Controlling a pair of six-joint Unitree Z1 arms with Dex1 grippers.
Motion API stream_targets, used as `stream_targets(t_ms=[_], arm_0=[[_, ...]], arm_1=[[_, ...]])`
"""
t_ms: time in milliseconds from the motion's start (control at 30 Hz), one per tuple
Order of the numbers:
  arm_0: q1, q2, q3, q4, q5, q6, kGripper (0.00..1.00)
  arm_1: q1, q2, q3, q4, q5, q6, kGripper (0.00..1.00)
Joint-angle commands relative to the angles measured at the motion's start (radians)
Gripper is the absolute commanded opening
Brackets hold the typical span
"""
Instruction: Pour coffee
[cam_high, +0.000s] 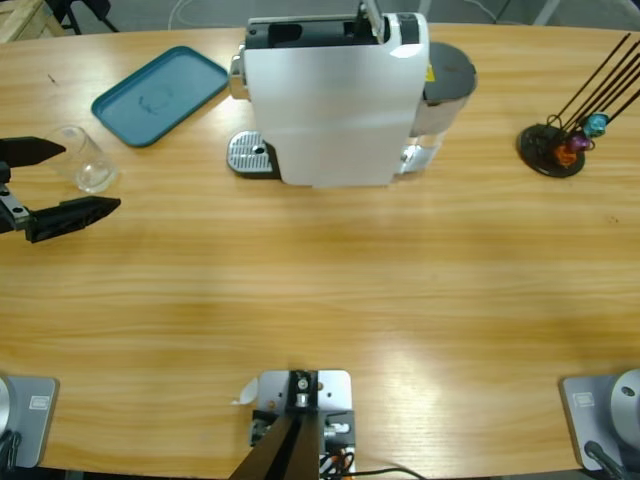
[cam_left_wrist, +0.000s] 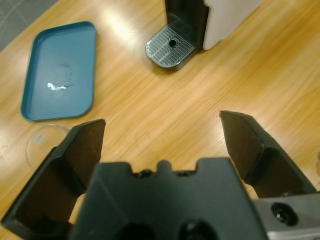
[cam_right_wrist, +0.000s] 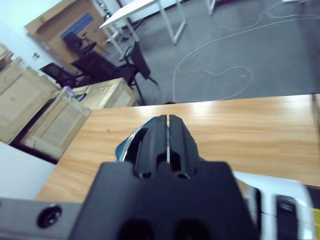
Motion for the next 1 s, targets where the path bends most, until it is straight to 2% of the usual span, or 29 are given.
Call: stream_targets(t_ms=[33,400,800,900,1000], arm_0=[[-0.011,0.014,0.042,-0.002,0.004,-0.018,1.000],[-0.011,0.020,0.037,-0.002,0.005,-0.018,1.000],[-0.011,0.019,0.033,0.006,0.004,-0.018,1.000],[-0.011,0.022,0.033,0.006,0.005,-0.018,1.000],[-0.011,0.030,0.031,0.005,0.006,-0.019,1.000]], arm_1=[[0.055,0.154,0.012,-0.014,0.050,0.010,0.000],[0.105,0.206,0.033,-0.024,0.114,0.009,0.000],[-0.031,0.256,0.139,-0.089,0.166,-0.017,0.000],[-0.032,0.274,0.151,-0.090,0.188,-0.031,0.000],[0.016,0.284,0.171,-0.111,0.193,-0.031,0.000]])
